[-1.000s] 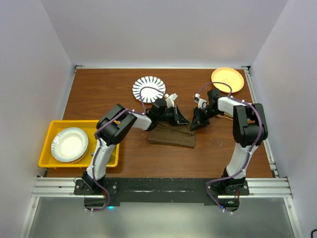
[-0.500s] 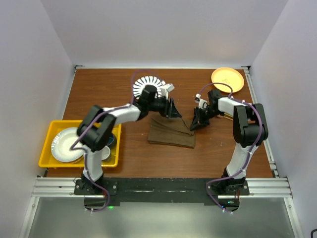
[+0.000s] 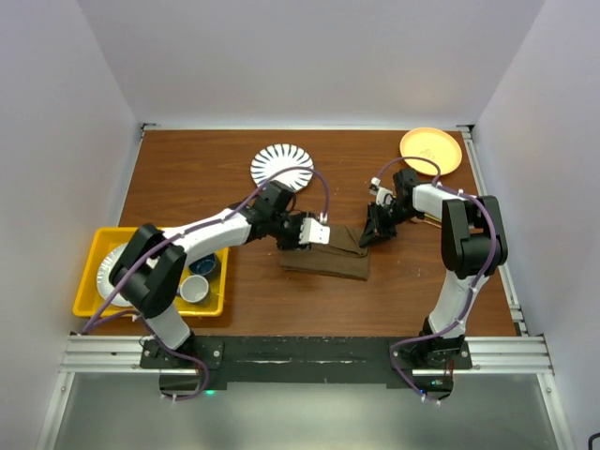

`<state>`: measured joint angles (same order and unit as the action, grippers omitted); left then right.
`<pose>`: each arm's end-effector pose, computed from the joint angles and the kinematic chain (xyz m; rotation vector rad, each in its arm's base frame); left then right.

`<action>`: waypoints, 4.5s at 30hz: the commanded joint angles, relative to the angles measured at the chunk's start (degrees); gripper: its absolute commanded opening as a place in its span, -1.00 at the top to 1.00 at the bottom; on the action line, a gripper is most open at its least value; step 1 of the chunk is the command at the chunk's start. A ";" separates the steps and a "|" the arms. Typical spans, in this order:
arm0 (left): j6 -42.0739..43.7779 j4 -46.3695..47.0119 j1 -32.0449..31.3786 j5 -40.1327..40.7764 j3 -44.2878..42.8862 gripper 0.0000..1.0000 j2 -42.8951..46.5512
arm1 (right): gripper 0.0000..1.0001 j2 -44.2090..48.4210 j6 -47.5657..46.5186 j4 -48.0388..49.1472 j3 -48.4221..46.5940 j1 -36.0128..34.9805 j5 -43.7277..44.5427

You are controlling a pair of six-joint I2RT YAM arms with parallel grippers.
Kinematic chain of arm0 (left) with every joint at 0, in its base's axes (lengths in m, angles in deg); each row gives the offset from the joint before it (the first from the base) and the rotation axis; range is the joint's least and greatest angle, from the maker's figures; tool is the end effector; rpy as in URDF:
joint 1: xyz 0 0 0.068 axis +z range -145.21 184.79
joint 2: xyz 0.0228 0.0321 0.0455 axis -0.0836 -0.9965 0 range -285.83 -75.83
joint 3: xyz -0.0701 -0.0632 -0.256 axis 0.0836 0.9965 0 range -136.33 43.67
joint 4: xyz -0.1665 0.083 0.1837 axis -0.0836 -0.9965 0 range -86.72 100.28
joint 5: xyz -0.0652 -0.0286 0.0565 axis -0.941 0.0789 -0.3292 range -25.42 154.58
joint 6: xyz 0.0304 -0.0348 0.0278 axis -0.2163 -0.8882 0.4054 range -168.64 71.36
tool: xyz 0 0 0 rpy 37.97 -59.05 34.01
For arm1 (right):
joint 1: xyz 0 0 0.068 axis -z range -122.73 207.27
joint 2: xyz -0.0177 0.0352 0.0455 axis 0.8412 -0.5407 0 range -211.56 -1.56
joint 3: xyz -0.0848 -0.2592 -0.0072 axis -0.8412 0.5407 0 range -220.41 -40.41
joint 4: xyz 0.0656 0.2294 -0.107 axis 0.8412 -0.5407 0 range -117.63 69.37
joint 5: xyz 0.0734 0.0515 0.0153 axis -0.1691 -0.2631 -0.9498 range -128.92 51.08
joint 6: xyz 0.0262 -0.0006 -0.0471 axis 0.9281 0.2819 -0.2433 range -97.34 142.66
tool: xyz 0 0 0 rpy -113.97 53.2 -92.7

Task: Fold the napkin into a case and place the utensils inside
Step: Fold the lower triangle-folded napkin at the center of the board.

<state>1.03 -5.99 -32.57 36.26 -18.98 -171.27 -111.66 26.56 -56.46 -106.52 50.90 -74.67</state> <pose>0.2698 -0.2274 0.2145 1.7710 1.5450 -0.4932 0.3425 0.0592 0.1331 -0.1446 2.8728 0.9464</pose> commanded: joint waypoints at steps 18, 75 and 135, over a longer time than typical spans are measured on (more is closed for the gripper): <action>17.39 6.08 -1.92 8.80 -0.19 0.10 -9.94 | 0.73 -2.66 -1.62 0.33 1.07 -0.31 8.59; 15.72 -0.16 -5.00 2.74 -2.30 1.00 -5.55 | 0.72 -2.13 -0.65 0.50 1.33 -0.48 9.20; 7.65 -2.19 -1.04 -6.66 -1.24 0.51 -0.28 | 0.60 1.73 -1.09 -0.64 -0.16 -10.59 16.41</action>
<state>14.32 -7.54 -34.52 35.82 -18.35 -177.08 -110.02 28.25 -56.44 -108.59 39.99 -65.36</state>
